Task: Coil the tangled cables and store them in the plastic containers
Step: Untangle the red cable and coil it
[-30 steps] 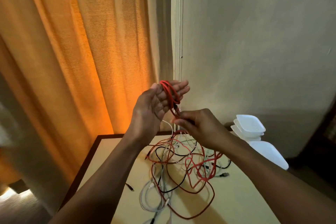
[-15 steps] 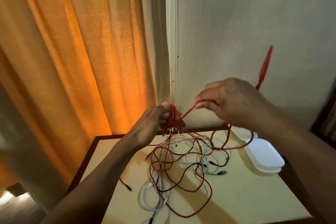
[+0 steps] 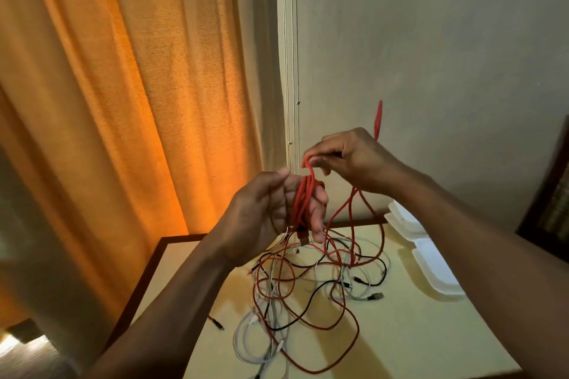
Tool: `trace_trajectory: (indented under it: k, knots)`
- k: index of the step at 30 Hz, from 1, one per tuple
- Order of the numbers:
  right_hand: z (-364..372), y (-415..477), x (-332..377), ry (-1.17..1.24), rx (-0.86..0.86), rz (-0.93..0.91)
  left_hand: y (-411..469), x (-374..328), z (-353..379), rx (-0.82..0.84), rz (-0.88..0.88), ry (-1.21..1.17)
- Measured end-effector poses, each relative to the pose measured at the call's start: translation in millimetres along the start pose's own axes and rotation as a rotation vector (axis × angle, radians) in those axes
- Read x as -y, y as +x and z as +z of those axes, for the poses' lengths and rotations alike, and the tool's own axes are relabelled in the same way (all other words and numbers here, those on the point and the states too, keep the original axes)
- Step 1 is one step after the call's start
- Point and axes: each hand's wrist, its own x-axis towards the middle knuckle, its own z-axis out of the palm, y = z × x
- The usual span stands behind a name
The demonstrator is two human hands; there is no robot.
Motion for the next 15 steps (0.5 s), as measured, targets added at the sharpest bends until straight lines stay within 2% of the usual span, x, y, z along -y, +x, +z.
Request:
trace_trajectory:
  k: [3,5,10,15]
  knots:
    - [16,-9,1,0.241,0.042,0.033,-1,-5,2,0.049,0.068,-0.153]
    - [30,-19,4,0.371,0.084,0.062,-2,-8,3,0.018,0.14,-0.247]
    - [66,-44,9,0.341,-0.004,0.072,5,-7,9,-0.084,0.309,-0.341]
    - [83,-60,15,0.211,-0.005,0.042,15,11,-3,-0.253,0.377,-0.204]
